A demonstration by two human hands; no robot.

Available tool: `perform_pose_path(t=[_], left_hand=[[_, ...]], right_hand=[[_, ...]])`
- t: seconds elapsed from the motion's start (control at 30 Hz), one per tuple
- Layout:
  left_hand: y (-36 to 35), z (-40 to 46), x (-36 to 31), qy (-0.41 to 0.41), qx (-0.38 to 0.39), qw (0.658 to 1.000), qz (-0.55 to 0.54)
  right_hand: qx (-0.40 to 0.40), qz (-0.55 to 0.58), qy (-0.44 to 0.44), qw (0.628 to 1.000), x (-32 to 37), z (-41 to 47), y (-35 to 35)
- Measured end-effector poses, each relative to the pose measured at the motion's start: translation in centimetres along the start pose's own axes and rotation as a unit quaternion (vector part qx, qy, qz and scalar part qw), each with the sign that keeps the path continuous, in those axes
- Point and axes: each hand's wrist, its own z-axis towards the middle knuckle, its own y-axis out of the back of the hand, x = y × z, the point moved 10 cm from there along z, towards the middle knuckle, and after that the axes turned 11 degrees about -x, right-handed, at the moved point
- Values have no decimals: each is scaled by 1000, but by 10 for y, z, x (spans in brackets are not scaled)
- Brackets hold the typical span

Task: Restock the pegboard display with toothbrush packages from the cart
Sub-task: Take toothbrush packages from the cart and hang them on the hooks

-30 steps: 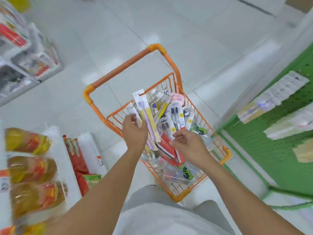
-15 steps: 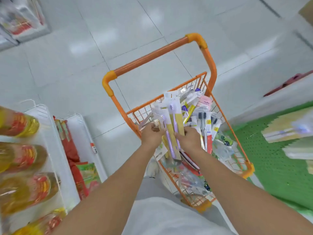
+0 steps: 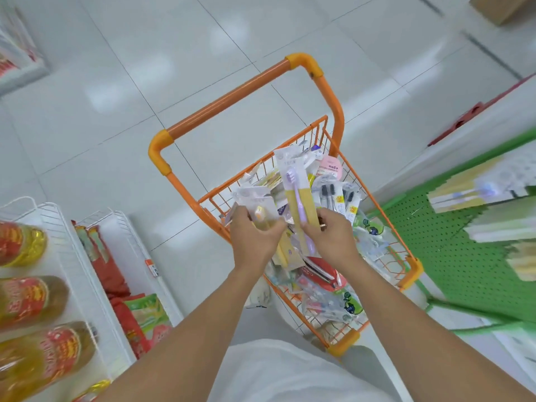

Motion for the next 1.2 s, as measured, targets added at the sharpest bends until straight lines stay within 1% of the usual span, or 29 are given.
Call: perform_pose_path(t=[0.07, 0.13, 0.17, 0.27, 0.33, 0.37, 0.47, 0.53, 0.6, 0.67, 0.77, 0.87, 0.97, 1.1, 1.2], left_hand=[[0, -3, -11, 17, -10, 999, -44], [-1, -7, -34, -6, -11, 998, -64], [-5, -11, -47, -20, 2, 997, -75], [-36, -31, -83, -30, 87, 989, -114], [-67, -57, -106, -25, 152, 979, -131], [-83, -72, -115, -20, 176, 975, -136], [-137, -125, -125, -3, 230, 965, -122], [-175, -169, -127, -7, 268, 959, -88], [-215, -220, -129, -18, 312, 949, -49], [-248, -273, -131, -15, 358, 933, -47], [-282, -331, -131, -30, 382, 923, -24], [-306, -367, -127, -68, 415, 907, 35], [-310, -384, -125, -100, 418, 898, 90], [-309, -380, -128, -118, 380, 912, 103], [-313, -379, -132, -123, 390, 906, 111]], right_hand=[[-21, 27, -6, 999, -5, -7, 17], [-41, 54, -10, 998, -10, -13, 38], [-52, 72, -11, 996, -12, -16, 51], [-84, 168, -63, 980, -29, -25, 98], [-86, 236, -96, 963, -45, -34, 134], [-84, 262, -100, 956, -54, -41, 154], [-87, 294, -106, 946, -86, -61, 215], [-113, 312, -126, 935, -115, -80, 257], [-151, 316, -158, 923, -151, -103, 297], [-198, 305, -191, 912, -192, -127, 332], [-265, 278, -217, 897, -246, -155, 380], [-301, 248, -229, 892, -287, -167, 411], [-318, 238, -240, 886, -307, -162, 422], [-326, 235, -254, 880, -322, -142, 416], [-323, 229, -286, 873, -343, -129, 400]])
